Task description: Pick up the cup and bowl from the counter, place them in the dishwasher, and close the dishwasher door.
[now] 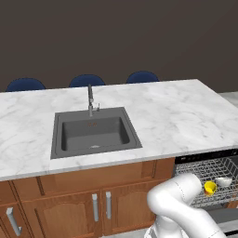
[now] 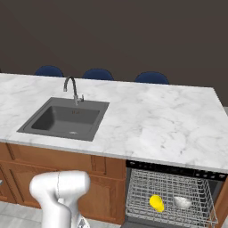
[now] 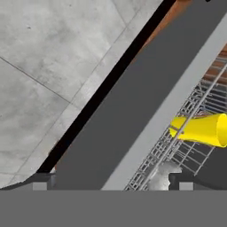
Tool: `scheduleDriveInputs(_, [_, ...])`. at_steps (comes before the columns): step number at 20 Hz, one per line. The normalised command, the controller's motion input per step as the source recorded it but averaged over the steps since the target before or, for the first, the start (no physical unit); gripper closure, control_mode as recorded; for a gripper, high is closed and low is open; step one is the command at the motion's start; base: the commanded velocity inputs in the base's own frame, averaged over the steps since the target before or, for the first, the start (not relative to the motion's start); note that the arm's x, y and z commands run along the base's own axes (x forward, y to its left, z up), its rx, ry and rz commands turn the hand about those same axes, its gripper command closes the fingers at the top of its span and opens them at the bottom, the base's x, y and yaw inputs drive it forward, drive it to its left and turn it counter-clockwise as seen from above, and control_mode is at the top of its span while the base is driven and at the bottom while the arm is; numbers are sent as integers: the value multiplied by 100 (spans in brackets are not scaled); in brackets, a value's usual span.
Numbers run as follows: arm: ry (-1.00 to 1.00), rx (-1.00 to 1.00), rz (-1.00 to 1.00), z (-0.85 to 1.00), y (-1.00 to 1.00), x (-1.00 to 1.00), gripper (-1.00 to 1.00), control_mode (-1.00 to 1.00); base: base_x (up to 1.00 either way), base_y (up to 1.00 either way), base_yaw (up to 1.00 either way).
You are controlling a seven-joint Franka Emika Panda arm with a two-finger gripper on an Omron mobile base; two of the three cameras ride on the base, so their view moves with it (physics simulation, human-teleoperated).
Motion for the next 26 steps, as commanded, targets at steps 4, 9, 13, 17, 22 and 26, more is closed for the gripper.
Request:
scheduleDriveInputs(4, [-10,9,6,-24,-1,-38,-100,-100,0,0,0])
scheduleDriveInputs(9, [-12,4,9,-33,0,-28,-100,-100,0,0,0])
scheduleDriveInputs(13, [-19,0,9,-46,0,-18,-100,-100,0,0,0])
scheduleDriveInputs(17, [-27,0,7,-50,0,-18,-100,-100,0,0,0])
scheduleDriveInputs(22, [-31,0,4,-57,0,-25,-100,-100,0,0,0])
scheduleDriveInputs(26, [-32,0,3,-63,-5,-46,-100,-100,0,0,0])
